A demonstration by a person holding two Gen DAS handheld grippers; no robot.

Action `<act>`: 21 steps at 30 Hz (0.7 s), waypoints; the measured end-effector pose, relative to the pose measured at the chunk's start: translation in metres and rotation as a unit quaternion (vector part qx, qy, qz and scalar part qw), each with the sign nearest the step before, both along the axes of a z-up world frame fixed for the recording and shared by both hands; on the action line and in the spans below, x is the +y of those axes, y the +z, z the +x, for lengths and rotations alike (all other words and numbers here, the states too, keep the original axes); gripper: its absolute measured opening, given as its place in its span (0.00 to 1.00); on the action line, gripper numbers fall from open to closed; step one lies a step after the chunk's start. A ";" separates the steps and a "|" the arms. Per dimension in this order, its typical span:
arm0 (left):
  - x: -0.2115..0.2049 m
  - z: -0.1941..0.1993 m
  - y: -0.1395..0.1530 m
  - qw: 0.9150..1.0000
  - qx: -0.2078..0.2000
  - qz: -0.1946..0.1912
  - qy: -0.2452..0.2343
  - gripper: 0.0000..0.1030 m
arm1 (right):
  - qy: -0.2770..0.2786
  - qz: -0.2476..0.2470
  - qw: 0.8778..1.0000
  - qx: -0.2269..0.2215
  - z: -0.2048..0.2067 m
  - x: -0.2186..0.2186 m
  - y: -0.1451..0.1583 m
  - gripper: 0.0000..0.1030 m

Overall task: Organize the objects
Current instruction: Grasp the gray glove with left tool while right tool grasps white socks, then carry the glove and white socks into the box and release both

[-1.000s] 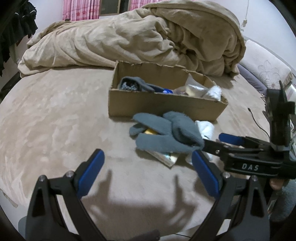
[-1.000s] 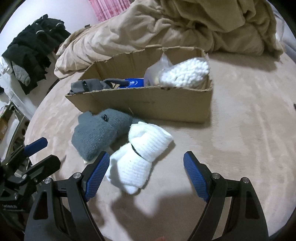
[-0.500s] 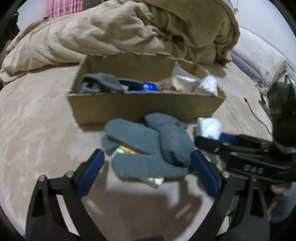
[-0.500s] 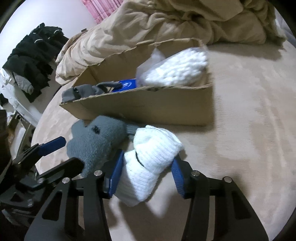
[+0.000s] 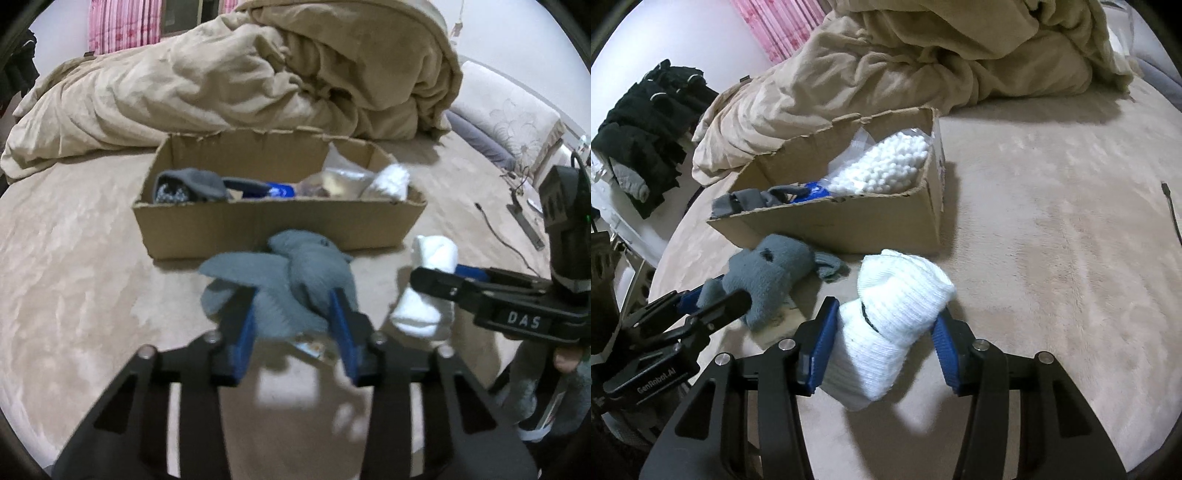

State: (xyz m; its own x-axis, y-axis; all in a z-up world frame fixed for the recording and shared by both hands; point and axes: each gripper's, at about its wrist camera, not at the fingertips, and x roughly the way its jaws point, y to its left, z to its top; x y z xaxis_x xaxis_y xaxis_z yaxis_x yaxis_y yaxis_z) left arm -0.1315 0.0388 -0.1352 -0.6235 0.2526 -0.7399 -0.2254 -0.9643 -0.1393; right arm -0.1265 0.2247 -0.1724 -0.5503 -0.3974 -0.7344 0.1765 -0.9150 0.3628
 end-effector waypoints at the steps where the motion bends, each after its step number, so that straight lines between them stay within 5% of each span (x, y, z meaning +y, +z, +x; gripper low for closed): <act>1: 0.000 0.001 0.002 1.000 0.002 0.002 -0.002 0.27 | 0.001 0.000 1.000 0.002 0.001 -0.002 0.002 0.51; 4: 0.002 0.007 0.009 1.000 0.006 0.005 -0.010 0.11 | 0.006 0.000 1.000 0.010 0.006 -0.005 0.011 0.51; 10: 0.001 0.014 0.010 1.000 0.002 0.011 -0.010 0.10 | 0.007 0.000 1.000 0.023 0.011 -0.005 0.025 0.51; 12: 0.003 0.013 0.011 1.000 -0.001 0.019 -0.012 0.22 | 0.007 0.002 1.000 0.023 0.012 -0.006 0.026 0.51; 16: 0.015 0.007 0.010 1.000 -0.015 0.015 -0.015 0.72 | 0.006 0.003 1.000 0.017 0.012 -0.005 0.022 0.51; 21: 0.030 -0.004 0.004 1.000 -0.010 -0.008 -0.025 0.77 | 0.001 0.000 1.000 0.013 0.012 0.002 0.019 0.51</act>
State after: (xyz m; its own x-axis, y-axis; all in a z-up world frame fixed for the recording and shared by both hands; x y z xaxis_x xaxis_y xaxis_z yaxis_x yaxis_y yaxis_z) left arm -0.1358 0.0690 -0.1307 -0.5957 0.2711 -0.7561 -0.2700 -0.9541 -0.1294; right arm -0.1143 0.2264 -0.1539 -0.5684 -0.3977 -0.7203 0.1867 -0.9149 0.3578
